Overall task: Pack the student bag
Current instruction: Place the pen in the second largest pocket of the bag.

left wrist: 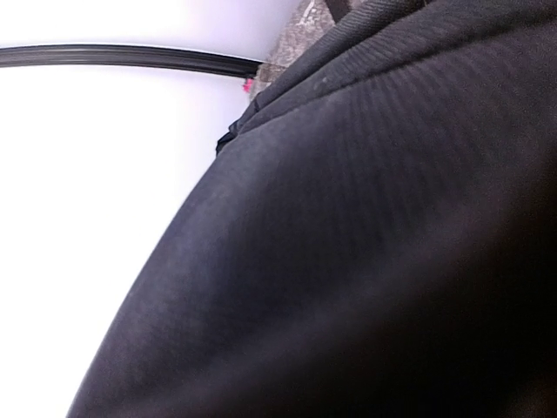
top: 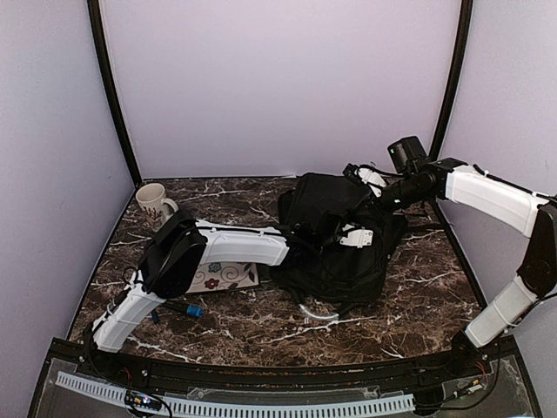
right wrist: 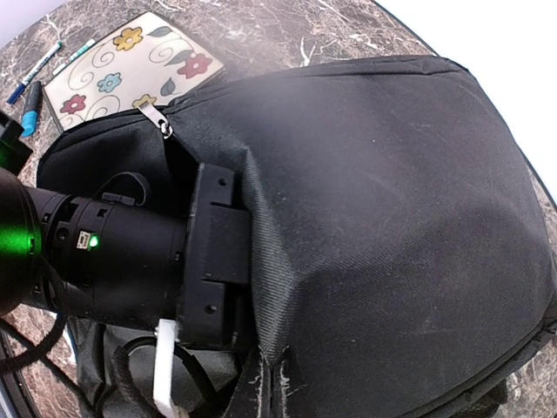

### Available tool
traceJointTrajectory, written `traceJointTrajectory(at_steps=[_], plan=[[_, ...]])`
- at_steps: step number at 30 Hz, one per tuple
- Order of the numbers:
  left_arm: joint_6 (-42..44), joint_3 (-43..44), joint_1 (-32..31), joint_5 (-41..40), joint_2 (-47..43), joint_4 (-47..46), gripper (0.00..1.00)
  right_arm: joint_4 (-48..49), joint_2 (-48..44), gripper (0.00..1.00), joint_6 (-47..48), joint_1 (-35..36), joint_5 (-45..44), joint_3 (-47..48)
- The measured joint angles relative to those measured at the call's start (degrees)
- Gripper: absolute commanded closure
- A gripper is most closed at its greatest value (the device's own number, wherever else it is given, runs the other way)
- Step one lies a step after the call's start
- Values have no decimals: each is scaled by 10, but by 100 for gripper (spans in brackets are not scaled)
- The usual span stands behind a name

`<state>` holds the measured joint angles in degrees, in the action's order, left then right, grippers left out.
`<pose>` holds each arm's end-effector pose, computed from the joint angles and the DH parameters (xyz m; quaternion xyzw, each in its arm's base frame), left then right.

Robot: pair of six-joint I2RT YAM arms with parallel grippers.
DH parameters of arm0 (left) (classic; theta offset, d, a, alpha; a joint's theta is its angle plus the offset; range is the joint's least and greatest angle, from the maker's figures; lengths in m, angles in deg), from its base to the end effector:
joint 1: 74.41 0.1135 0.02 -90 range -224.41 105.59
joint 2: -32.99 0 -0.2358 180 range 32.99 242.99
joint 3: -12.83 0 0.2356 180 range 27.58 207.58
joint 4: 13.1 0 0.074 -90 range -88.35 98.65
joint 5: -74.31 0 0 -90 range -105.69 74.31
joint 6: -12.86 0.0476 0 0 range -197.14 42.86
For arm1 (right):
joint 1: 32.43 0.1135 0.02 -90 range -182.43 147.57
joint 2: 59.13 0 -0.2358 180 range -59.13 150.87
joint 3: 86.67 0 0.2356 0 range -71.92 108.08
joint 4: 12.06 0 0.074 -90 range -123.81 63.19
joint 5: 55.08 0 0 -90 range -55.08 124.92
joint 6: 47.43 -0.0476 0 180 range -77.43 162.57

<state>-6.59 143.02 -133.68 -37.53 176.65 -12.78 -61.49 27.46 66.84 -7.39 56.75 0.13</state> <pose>0.2982 -0.4670 0.1702 0.6502 0.4335 0.2079 0.5883 0.2813 0.1510 0.2603 -0.4439 0.8090 0.1798 0.3409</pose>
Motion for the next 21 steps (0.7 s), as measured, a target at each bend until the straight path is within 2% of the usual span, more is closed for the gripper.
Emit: traceJointTrajectory(at_steps=[5,11,15,21], plan=[[2,-69,-3,-7,-26,-81,53,0,3,100,-11,1,12,4],[-4,-135,-5,-21,-60,-131,49,-1,7,100,-22,-2,21,5],[-12,-155,-7,-23,-74,-136,53,-1,7,100,-26,-4,26,5],[-39,-198,-17,-21,-110,-120,54,-1,7,100,-30,-7,27,5]])
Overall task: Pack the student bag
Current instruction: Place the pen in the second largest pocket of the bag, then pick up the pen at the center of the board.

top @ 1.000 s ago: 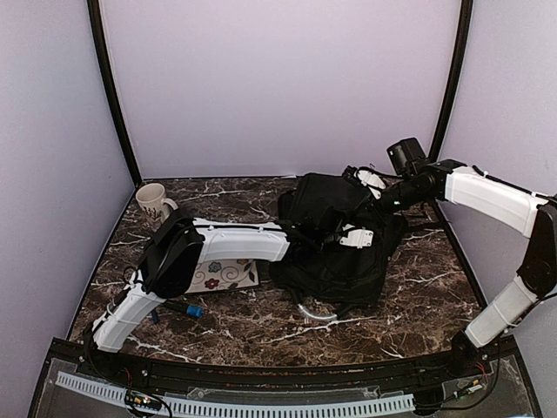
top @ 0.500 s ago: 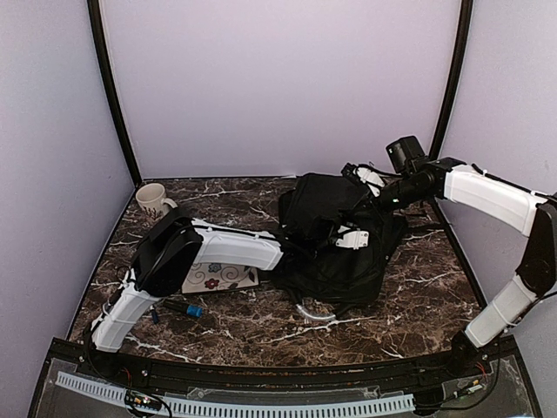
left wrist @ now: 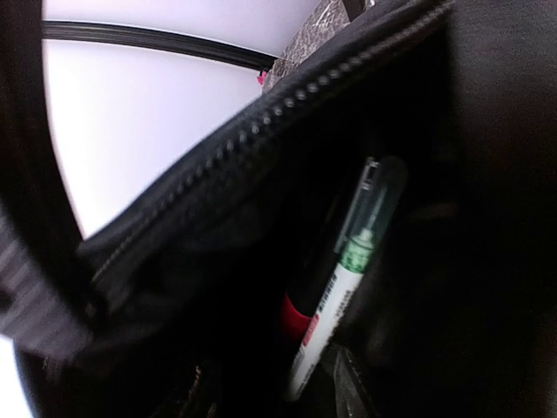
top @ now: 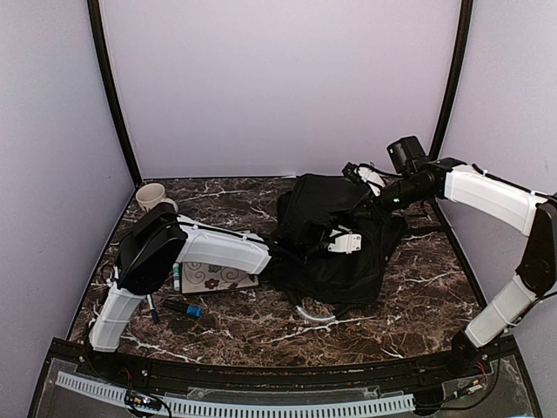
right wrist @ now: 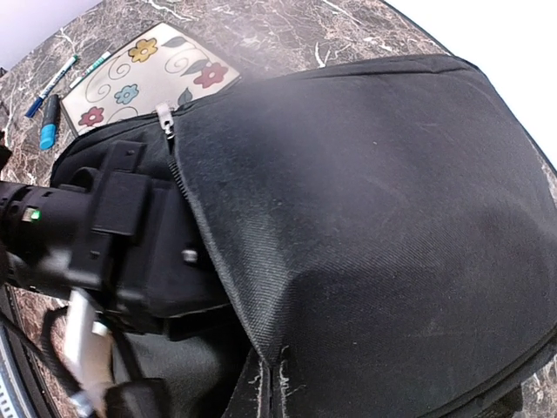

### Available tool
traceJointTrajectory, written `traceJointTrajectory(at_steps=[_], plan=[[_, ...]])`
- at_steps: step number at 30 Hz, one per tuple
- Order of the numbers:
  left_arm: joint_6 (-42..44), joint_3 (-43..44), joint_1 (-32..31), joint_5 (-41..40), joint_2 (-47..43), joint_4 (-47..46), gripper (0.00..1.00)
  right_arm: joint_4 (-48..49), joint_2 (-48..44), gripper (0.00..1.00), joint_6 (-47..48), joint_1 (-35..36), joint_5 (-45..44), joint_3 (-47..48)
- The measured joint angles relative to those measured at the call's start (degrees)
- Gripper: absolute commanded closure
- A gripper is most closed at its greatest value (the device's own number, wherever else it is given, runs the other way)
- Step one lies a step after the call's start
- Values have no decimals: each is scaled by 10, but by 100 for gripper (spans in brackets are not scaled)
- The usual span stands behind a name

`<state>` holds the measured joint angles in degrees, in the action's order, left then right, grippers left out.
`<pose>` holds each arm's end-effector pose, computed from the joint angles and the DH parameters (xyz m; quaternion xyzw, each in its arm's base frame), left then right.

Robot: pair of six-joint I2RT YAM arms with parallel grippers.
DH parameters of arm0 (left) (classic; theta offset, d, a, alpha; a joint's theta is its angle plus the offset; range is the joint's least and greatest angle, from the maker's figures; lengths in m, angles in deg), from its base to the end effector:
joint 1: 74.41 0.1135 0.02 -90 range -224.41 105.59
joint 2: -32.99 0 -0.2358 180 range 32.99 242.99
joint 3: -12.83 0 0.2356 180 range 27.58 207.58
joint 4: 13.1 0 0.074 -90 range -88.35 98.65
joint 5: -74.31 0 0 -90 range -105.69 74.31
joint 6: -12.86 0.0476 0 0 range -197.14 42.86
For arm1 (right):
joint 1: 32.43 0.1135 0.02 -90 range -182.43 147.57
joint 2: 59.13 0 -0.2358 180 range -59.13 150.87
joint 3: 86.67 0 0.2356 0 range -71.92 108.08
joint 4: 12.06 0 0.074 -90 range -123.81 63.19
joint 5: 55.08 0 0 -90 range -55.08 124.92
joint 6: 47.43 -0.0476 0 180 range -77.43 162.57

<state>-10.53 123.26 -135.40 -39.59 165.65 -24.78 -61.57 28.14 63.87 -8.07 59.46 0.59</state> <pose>0.2658 -0.4396 0.1763 0.6167 0.4509 0.1897 0.6167 0.2838 0.1502 0.2598 -0.4235 0.8165 0.2084 0.3326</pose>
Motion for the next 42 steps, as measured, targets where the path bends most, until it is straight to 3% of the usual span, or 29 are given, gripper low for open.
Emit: traceJointTrajectory(at_steps=[12,19,26,30,35,42], plan=[[-80,-102,-45,-6,-149,62,53,32,-3,100,-5,-8,-2,-40],[-266,-137,-74,50,-292,203,52,63,-5,100,12,-8,3,-79],[-454,-196,-65,-4,-386,321,48,72,8,100,35,-8,22,-95],[-569,-205,-29,-26,-389,418,45,70,26,100,44,-8,29,-94],[-723,-243,71,-21,-432,525,42,69,31,100,48,-8,31,-94],[-893,-326,244,78,-541,595,42,66,31,100,50,-8,35,-94]])
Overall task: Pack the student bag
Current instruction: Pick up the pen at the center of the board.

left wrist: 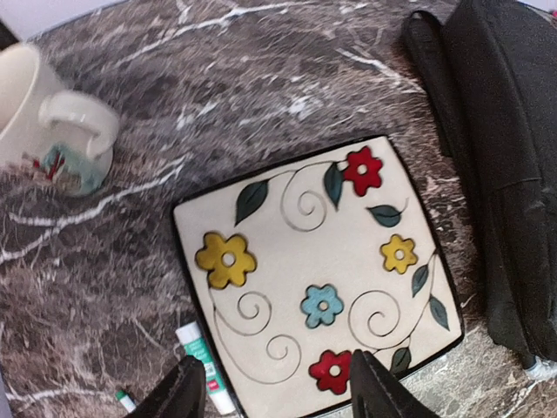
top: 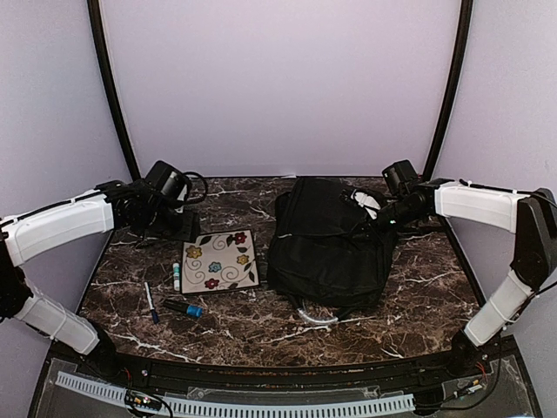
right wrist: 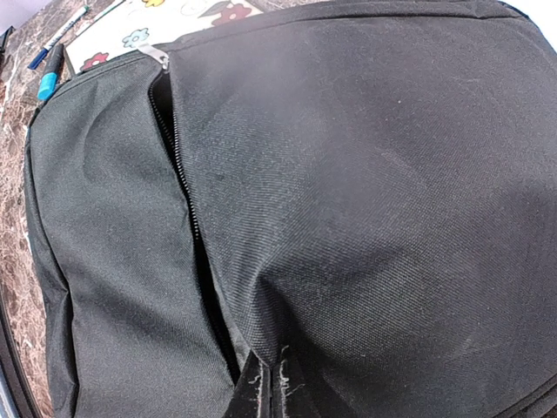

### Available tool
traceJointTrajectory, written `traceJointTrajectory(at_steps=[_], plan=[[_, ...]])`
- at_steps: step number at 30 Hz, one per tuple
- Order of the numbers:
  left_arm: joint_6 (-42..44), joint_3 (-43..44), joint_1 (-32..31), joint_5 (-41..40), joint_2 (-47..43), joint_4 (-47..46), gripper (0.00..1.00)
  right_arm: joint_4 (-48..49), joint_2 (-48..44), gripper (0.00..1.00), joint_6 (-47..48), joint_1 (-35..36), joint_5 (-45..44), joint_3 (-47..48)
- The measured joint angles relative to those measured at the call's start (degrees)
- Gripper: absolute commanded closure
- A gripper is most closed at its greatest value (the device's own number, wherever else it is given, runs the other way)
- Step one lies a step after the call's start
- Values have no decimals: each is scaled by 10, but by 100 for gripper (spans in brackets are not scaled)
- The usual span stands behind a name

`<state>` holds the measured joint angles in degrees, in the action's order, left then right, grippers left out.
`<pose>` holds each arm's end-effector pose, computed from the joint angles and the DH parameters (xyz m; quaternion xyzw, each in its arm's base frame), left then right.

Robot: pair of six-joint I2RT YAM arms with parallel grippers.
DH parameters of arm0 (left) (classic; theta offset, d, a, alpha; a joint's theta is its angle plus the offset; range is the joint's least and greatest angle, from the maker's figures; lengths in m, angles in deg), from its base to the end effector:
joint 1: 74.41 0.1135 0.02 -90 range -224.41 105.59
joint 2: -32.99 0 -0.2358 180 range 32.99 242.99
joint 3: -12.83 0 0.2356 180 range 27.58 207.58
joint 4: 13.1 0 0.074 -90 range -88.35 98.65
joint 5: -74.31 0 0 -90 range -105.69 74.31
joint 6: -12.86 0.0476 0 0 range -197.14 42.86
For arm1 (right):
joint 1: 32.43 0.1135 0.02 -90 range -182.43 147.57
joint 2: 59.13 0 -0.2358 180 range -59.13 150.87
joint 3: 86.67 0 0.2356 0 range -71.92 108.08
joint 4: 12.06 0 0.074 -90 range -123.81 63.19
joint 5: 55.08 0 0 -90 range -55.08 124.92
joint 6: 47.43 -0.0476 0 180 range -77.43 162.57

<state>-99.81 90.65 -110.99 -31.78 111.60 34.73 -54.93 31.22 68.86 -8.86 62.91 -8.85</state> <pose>0.2393 -0.1611 0.2516 0.0631 0.9255 -0.0591 0.3688 0.2819 0.1474 0.2027 -0.4557 0.8098 0.2240 0.2939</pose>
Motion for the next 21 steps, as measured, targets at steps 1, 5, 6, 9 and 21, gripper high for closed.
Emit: traceJointTrajectory(at_steps=[1,5,6,9,21], plan=[[-14,-11,19,15,-9,8,43,-1,0,100,0,0,0,0],[-58,-35,77,55,-19,37,45,-2,0,100,0,0,1,0],[-69,-39,88,63,-20,43,46,-2,0,100,0,0,1,0],[-102,-56,116,90,-26,56,48,-2,0,100,0,0,1,0],[-258,-101,146,100,-37,139,54,-3,0,100,5,0,2,0]])
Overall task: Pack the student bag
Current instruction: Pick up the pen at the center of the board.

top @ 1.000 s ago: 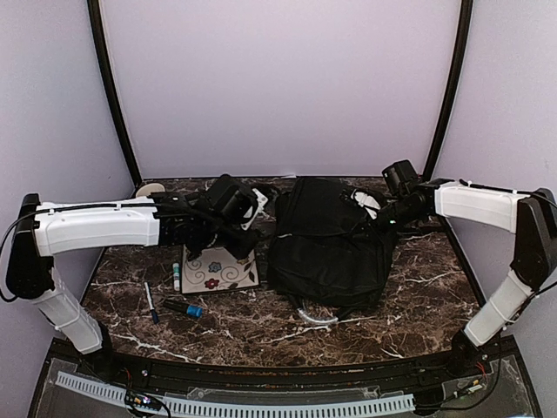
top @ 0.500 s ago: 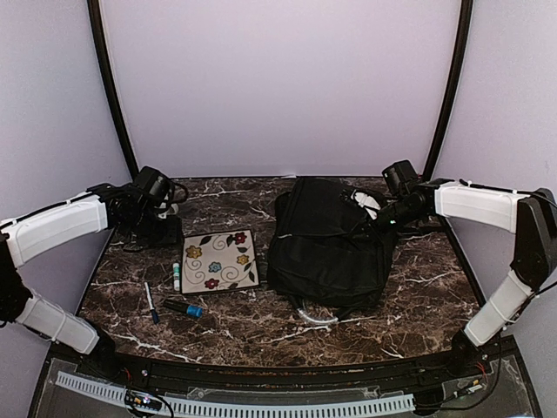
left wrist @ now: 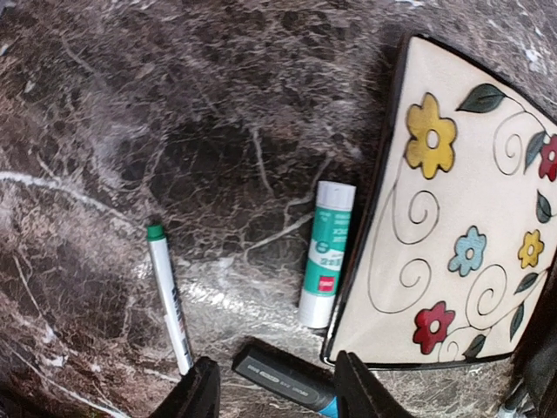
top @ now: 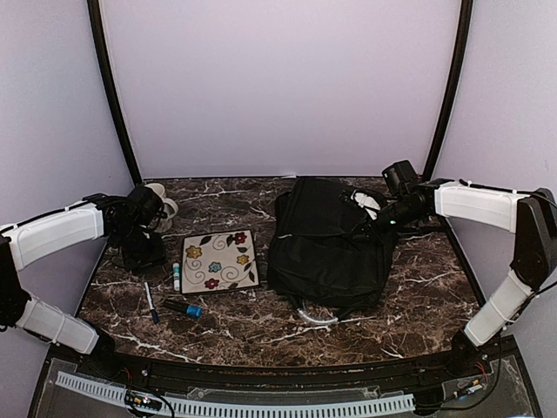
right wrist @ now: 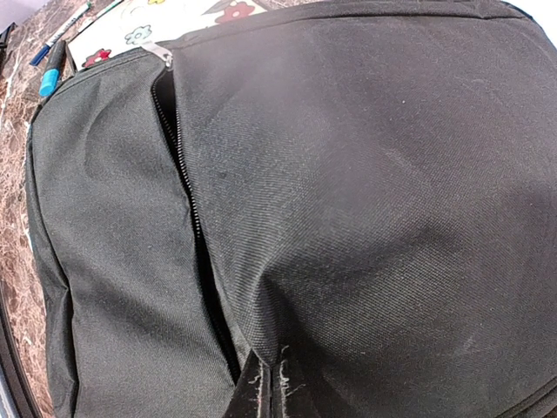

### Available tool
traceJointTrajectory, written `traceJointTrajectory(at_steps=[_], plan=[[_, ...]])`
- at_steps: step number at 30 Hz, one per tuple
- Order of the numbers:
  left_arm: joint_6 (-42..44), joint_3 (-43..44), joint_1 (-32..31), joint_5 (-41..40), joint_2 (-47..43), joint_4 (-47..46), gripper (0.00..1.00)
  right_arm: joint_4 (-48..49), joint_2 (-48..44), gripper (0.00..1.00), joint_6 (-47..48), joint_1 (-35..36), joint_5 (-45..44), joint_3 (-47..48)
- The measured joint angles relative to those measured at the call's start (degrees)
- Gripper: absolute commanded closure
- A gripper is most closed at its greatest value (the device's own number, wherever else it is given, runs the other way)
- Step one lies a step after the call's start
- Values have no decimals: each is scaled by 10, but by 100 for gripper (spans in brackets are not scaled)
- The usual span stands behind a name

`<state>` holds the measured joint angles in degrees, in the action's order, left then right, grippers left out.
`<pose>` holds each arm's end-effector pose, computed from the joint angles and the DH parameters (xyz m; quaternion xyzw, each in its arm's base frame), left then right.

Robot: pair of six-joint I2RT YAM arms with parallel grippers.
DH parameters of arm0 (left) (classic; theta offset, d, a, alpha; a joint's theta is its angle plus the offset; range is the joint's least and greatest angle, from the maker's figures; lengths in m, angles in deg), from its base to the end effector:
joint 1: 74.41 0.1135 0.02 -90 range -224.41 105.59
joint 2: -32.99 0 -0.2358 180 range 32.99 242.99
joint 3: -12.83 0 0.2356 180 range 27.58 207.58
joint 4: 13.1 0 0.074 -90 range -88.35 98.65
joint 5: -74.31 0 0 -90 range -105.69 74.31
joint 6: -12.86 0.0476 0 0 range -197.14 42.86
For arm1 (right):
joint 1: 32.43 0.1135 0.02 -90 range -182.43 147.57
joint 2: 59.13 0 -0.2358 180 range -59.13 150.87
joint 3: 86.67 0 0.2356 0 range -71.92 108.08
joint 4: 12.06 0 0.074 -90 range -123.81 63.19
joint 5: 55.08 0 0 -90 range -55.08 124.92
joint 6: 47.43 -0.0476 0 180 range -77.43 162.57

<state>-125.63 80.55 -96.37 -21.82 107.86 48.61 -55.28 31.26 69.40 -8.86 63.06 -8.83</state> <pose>0.2208 -0.0835 0.1986 -0.2348 0.9532 -0.0627 0.1800 0.2814 0.1473 0.2022 -0.4595 0.8084 0.2241 0.2920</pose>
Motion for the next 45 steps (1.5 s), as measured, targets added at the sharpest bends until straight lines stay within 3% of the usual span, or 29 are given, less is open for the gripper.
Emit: traceJointTrajectory(at_steps=[16,25,38,45], plan=[[-103,-87,4,5,5,36,63,-3,0,100,6,0,2,0],[-99,-111,29,27,5,2,70,-3,0,100,8,0,3,0],[-80,-129,54,37,29,-38,73,-5,0,100,8,0,3,0],[-74,-140,65,37,39,-51,82,-6,0,100,10,0,3,0]])
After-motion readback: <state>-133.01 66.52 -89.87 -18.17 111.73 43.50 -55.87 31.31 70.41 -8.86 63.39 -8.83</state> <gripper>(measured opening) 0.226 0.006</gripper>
